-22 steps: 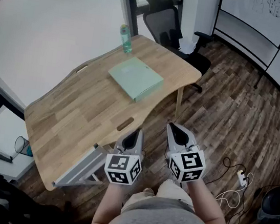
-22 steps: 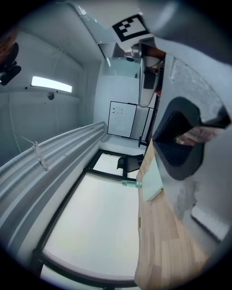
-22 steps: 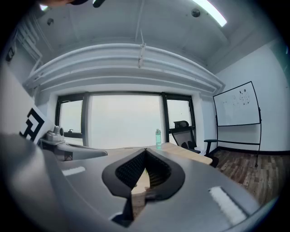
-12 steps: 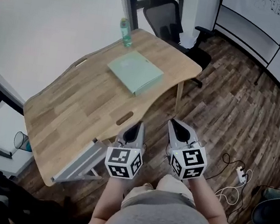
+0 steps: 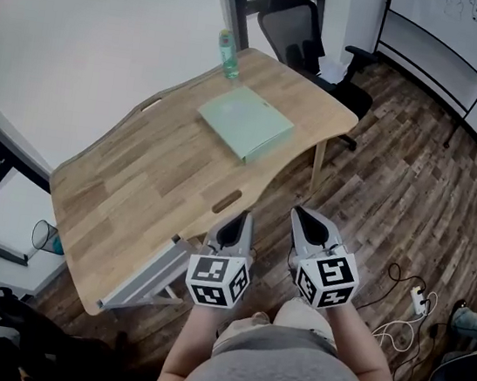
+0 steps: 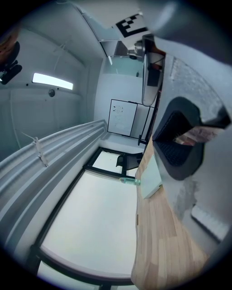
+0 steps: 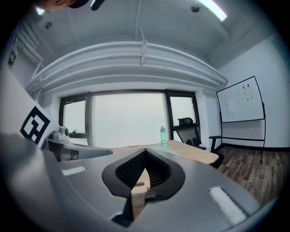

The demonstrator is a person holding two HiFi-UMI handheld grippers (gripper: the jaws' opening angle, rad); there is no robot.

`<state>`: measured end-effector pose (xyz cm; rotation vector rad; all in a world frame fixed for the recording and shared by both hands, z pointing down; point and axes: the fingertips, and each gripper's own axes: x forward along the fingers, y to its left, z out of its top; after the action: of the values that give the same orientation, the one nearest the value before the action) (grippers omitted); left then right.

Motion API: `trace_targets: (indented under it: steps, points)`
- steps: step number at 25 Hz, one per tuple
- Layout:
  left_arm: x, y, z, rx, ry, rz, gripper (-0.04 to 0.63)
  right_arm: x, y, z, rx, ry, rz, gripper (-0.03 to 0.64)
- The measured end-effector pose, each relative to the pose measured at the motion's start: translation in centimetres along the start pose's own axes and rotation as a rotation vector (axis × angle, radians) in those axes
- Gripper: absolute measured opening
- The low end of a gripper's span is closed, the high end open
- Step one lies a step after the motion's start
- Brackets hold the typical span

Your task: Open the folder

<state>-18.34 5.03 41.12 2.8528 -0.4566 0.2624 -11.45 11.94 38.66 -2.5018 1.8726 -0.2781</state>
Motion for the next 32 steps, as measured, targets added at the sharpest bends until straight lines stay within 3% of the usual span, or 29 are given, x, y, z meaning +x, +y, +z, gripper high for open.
trace_targets:
  steps: [19,32]
  points:
    - [-1.4,5.7,-0.8,-0.044,0.007,0.073,0.005,5.1,4.4,-0.5,-0.001,0.02,0.099,0.002]
    - [6.7,7.9,0.1,-0.055,0.011,0.166,0.005,11.1,-3.3,0.6,-0.017,0.033,0.151,0.002]
